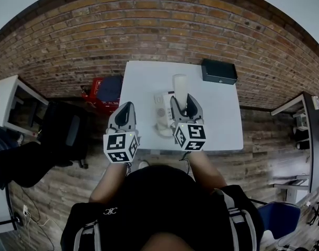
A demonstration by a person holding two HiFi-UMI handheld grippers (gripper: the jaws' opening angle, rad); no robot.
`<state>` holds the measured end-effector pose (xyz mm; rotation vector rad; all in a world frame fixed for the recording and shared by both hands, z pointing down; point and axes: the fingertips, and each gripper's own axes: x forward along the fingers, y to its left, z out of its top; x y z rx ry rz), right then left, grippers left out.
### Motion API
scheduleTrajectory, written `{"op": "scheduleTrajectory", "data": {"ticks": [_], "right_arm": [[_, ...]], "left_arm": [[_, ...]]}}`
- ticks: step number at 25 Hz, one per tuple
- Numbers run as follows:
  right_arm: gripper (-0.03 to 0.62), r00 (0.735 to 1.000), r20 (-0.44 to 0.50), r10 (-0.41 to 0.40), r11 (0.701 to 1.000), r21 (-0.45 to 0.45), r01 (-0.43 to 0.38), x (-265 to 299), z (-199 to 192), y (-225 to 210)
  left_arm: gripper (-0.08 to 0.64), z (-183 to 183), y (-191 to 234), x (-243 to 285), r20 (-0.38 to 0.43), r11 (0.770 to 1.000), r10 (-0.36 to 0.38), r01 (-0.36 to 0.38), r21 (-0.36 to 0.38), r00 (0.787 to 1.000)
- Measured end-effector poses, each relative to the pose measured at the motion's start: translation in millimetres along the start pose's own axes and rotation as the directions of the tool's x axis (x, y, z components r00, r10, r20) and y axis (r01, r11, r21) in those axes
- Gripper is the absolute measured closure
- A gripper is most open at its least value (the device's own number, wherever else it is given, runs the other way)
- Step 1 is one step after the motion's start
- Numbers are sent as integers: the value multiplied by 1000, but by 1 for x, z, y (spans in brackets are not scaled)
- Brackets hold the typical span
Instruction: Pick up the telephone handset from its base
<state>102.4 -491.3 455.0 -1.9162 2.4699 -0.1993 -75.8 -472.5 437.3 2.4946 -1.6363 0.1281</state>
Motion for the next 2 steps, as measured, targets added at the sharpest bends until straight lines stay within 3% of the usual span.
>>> {"op": "scheduleTrajectory", "data": {"ticks": [2], "right_arm": [[397,1000,-3,4,1000,2,-4,1,0,2]], "left_arm": [[558,0,1,-1,0,1000,-3,3,-1,1000]]}}
